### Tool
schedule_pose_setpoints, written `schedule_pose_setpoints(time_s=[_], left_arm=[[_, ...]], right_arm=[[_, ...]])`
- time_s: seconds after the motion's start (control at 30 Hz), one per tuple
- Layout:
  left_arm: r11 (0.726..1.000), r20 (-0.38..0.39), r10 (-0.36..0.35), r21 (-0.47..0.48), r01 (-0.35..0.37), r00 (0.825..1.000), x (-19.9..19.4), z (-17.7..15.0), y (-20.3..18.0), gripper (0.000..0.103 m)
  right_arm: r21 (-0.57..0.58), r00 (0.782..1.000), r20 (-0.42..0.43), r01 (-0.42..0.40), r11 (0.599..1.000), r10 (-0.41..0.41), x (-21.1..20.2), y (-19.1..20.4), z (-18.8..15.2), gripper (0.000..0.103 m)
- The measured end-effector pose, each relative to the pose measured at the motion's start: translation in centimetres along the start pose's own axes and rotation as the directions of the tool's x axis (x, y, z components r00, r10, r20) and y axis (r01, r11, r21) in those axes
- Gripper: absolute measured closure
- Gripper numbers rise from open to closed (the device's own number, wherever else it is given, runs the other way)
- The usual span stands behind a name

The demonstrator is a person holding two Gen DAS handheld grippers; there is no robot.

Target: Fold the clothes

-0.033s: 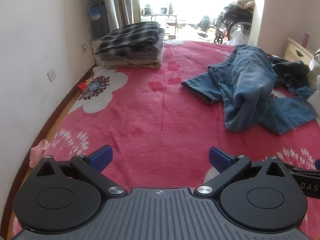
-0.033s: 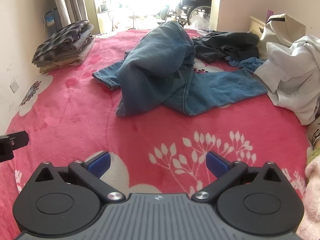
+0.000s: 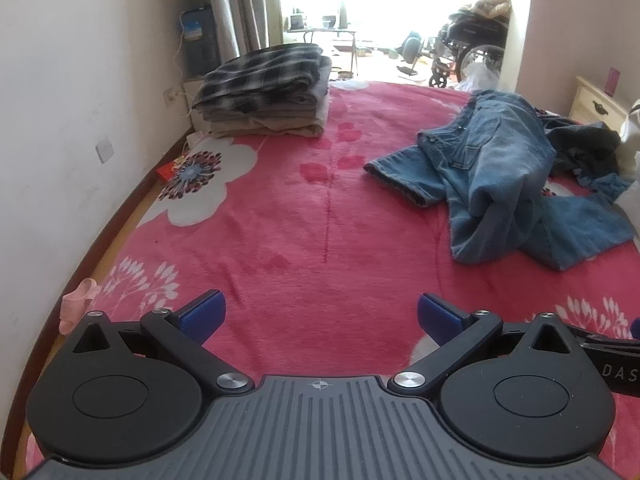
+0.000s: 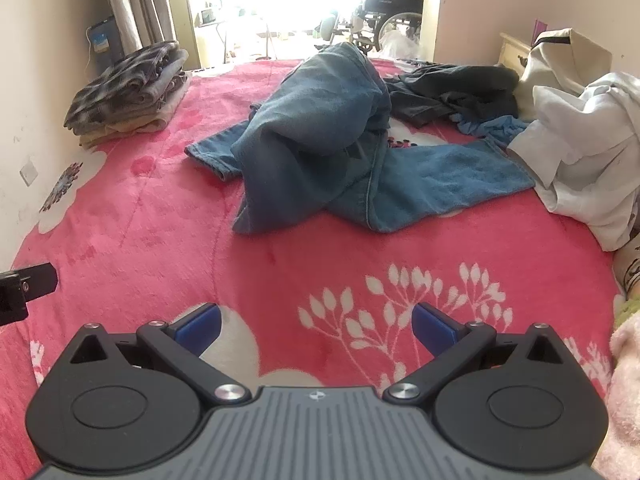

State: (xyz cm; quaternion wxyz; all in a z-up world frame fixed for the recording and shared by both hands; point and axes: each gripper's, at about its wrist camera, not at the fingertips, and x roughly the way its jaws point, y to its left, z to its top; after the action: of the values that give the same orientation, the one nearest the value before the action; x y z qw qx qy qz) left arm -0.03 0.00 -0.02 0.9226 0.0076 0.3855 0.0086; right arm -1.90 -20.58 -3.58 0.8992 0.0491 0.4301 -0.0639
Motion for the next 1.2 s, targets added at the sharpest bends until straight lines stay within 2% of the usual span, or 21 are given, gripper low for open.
schedule_pose_setpoints(time_s=[0.17, 0.33, 0.7, 1.03, 1.2], left_arm=[[1.0, 0.008, -0.007, 0.007, 0.007, 1.0, 0.0, -0.3, 0.0, 0.0], [0.999, -0.011, -0.035, 0.005, 0.035, 0.999, 0.0, -0.5, 1.8, 0.0], [0.999, -0.066, -0.024, -0.036, 0.021, 0.998, 0.7, -0.8, 2.2, 0.0], [0.998, -0.048, 0.006, -0.068, -0.009, 0.999, 0.5, -0.9, 2.8, 0.0], [0.999, 0.011, 0.042, -0.016, -0.042, 0.999, 0.1, -1.1, 2.2, 0.0]], right_arm=[[-0.005, 1.0, 0.0, 0.005, 1.0, -0.005, -0.2, 0.2, 0.2, 0.0], [-0.01, 1.0, 0.0, 0.009, 1.0, -0.009, -0.4, 0.3, 0.5, 0.0], [-0.02, 1.0, 0.023, 0.022, 1.0, -0.022, -0.7, 0.5, 0.7, 0.0], [-0.006, 0.999, 0.039, 0.029, 1.0, -0.029, -0.7, 0.5, 0.4, 0.0], [-0.006, 0.999, 0.04, 0.035, 0.999, -0.034, -0.7, 0.6, 0.2, 0.0]])
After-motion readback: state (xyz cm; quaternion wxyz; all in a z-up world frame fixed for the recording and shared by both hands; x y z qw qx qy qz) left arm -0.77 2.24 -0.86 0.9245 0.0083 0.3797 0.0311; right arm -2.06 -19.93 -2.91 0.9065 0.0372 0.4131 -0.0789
